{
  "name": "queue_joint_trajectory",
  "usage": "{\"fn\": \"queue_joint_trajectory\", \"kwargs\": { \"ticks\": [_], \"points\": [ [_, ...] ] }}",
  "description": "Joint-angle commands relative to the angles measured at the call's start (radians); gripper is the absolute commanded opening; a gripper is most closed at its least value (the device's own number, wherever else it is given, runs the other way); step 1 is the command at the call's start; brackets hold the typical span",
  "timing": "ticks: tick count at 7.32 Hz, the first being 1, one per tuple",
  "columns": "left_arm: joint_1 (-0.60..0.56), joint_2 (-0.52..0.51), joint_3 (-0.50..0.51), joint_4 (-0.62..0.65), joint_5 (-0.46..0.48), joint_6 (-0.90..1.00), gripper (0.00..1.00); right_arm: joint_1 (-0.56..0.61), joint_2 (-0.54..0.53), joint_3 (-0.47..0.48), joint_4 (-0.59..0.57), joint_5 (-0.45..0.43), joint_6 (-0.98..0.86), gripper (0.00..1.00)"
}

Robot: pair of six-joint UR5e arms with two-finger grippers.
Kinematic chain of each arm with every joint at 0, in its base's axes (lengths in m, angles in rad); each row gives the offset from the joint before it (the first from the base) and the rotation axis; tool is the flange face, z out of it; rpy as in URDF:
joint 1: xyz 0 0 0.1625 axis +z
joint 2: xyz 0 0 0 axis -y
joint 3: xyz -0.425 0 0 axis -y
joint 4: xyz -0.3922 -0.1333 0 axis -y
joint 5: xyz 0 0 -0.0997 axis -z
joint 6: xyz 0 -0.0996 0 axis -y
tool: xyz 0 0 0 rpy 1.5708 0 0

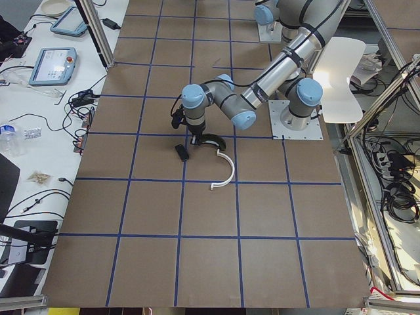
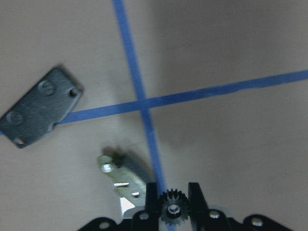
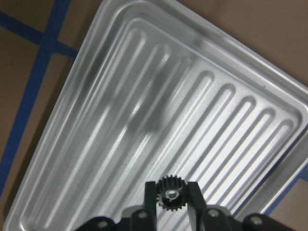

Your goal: Place bearing gear from tray to pile

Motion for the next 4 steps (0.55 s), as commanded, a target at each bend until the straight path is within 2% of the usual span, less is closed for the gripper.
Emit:
{"fn": "queue_joint_trajectory", "kwargs": {
  "ticks": [1, 3, 4],
  "points": [
    [0.07, -0.057, 0.026, 0.029, -0.001, 0.043, 0.0, 0.11, -0.149, 0.007, 0.197, 0.071, 0.175, 0.0],
    [0.074, -0.093, 0.021, 0.042, -0.005, 0.049, 0.0, 0.294, -0.267, 0.011, 0.401, 0.143, 0.445, 0.0],
    [0.077, -0.096, 0.018, 0.042, -0.005, 0.054, 0.99, 0.4, -0.297, 0.023, 0.426, 0.189, 0.63, 0.0]
  ]
}}
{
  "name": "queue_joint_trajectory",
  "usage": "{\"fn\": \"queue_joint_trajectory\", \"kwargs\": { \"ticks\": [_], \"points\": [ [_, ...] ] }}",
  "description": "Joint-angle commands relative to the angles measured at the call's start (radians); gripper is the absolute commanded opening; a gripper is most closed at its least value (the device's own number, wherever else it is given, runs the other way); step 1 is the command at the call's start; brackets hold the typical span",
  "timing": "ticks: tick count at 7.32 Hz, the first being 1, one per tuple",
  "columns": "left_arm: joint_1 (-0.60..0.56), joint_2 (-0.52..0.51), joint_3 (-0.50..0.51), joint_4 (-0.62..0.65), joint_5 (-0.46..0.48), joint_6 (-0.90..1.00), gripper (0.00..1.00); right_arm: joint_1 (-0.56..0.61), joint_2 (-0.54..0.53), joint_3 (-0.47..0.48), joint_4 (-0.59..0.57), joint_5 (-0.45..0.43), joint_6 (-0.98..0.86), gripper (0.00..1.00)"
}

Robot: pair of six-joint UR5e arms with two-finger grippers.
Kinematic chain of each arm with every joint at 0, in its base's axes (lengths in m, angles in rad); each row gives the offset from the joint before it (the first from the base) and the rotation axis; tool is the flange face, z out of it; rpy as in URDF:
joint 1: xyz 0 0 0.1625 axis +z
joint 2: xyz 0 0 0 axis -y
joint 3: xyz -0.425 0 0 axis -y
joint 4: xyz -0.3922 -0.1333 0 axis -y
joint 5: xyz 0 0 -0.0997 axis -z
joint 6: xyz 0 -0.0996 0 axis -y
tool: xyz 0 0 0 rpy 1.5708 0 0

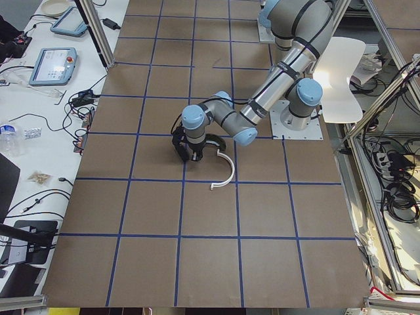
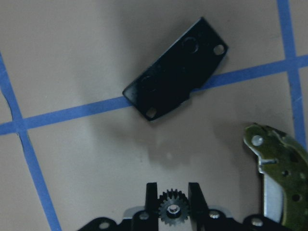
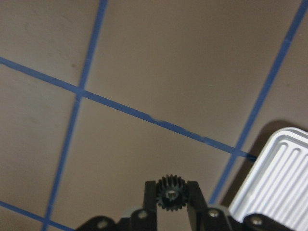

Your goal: Place bearing gear from tray to pile

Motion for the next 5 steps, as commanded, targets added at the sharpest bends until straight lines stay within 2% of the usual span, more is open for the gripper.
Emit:
{"fn": "queue_joint_trajectory", "kwargs": {
  "ticks": [1, 3, 4, 5],
  "points": [
    [0.004, -0.011, 0.005, 0.003, 0.005, 0.001, 1.0, 0.238, -0.066, 0.041, 0.072, 0.065, 0.367, 0.0],
    [-0.013, 0.043, 0.017, -0.03, 0.005, -0.004, 1.0, 0.454, -0.069, 0.072, 0.039, 0.127, 0.698, 0.0],
    [-0.039, 0.084, 0.037, -0.096, 0.001, -0.014, 1.0, 0.575, -0.055, 0.074, -0.024, 0.128, 0.87, 0.0],
    [-0.092, 0.142, 0.081, -0.224, 0.001, -0.054, 1.0, 0.673, -0.034, 0.089, -0.073, 0.128, 1.015, 0.0]
  ]
}}
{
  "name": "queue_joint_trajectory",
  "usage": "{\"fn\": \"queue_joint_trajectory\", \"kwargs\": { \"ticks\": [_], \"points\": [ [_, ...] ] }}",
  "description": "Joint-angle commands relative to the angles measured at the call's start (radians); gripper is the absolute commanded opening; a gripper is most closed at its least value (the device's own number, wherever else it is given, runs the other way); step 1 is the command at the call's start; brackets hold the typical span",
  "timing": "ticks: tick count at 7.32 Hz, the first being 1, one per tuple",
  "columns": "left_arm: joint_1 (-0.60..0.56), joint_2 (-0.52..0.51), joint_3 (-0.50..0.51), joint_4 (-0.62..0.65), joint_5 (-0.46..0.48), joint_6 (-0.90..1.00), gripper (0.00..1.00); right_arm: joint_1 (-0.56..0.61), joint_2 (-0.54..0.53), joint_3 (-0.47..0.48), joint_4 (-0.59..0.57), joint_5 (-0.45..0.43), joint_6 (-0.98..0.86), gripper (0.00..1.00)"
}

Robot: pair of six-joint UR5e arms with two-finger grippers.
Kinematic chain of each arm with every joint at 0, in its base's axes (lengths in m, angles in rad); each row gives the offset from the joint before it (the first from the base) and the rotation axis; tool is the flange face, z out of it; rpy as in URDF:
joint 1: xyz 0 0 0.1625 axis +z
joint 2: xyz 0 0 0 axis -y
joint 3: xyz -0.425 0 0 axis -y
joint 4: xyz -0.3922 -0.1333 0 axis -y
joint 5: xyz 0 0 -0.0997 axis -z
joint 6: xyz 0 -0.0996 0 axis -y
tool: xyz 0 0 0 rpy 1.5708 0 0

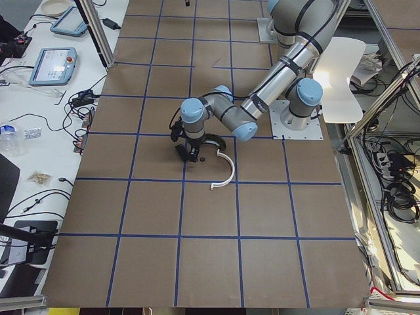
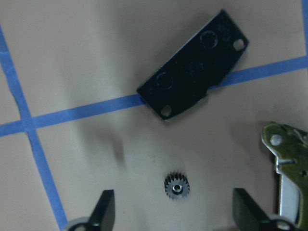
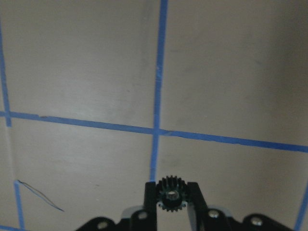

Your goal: Place bearing gear from tray to pile

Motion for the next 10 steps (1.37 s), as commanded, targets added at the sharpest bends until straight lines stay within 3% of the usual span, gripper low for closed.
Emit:
{"fn": "queue_joint_trajectory", "kwargs": {
  "ticks": [1, 3, 5, 7, 10],
  "points": [
    [-0.102, 0.113, 0.107, -0.278, -0.003, -0.136, 1.0, 0.224, 0.032, 0.041, -0.144, 0.009, 0.307, 0.0],
    [-0.207, 0.199, 0.166, -0.422, -0.003, -0.286, 1.0, 0.353, 0.077, 0.11, -0.34, 0.021, 0.491, 0.0],
    [-0.323, 0.27, 0.195, -0.533, -0.02, -0.525, 1.0, 0.451, 0.129, 0.182, -0.44, 0.021, 0.57, 0.0],
    [-0.521, 0.29, 0.268, -0.603, -0.025, -0.827, 1.0, 0.507, 0.134, 0.23, -0.485, 0.021, 0.645, 0.0],
    [-0.748, 0.33, 0.323, -0.579, -0.022, -0.905, 1.0, 0.539, 0.164, 0.232, -0.511, 0.075, 0.653, 0.03]
  ]
}}
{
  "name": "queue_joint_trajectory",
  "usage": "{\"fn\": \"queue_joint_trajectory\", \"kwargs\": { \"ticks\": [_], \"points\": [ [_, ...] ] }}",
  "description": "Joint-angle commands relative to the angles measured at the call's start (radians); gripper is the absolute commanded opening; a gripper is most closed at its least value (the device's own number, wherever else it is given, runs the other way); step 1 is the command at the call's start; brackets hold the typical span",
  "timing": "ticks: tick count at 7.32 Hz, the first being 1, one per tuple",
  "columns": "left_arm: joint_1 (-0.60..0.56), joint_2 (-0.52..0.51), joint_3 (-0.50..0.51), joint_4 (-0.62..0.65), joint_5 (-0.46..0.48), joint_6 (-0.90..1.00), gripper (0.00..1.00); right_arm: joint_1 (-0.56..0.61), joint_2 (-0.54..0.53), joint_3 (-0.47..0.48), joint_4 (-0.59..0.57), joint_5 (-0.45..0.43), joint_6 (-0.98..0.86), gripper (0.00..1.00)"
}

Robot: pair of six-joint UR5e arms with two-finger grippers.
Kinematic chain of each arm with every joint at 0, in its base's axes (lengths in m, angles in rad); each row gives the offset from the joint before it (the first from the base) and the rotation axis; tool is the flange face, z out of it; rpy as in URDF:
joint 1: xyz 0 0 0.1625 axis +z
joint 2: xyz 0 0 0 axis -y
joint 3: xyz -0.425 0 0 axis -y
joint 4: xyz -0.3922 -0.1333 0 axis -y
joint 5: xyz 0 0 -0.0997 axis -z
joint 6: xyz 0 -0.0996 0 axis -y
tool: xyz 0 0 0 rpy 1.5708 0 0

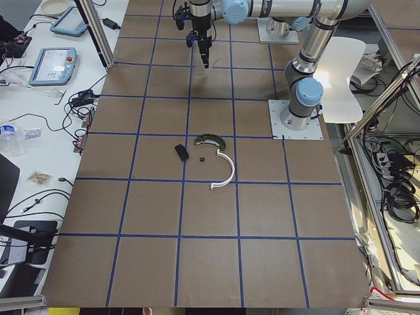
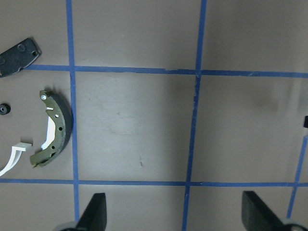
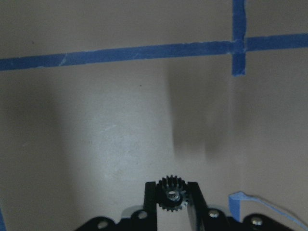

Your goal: Place bearing gear from tray to pile

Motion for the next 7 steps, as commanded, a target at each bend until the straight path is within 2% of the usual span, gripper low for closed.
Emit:
{"fn": "queue_joint_trajectory", "kwargs": {
  "ticks": [1, 2, 3, 4, 5, 6, 7],
  "points": [
    [-0.087, 0.031, -0.001, 0.042, 0.005, -0.014, 1.0, 0.015, 0.039, 0.002, -0.038, 0.018, 0.005, 0.07],
    [-0.083, 0.033, -0.012, 0.098, 0.007, 0.007, 1.0, 0.013, 0.042, 0.002, -0.043, 0.006, -0.003, 0.54],
    [-0.081, 0.03, -0.015, 0.102, 0.008, 0.007, 1.0, 0.012, 0.039, 0.002, -0.045, 0.002, -0.007, 0.82],
    [-0.083, 0.027, -0.015, 0.102, 0.007, 0.007, 1.0, 0.007, 0.03, -0.009, -0.046, -0.005, -0.012, 0.93],
    [-0.08, 0.027, -0.017, 0.1, 0.007, 0.009, 1.0, -0.029, 0.011, -0.006, -0.037, -0.087, -0.05, 0.98],
    [-0.075, 0.027, -0.017, 0.1, 0.007, 0.009, 1.0, -0.089, -0.027, -0.003, -0.016, -0.12, -0.081, 1.0],
    [-0.072, 0.027, -0.015, 0.099, -0.001, 0.009, 1.0, -0.155, -0.082, -0.004, 0.058, -0.113, -0.13, 1.0]
  ]
}}
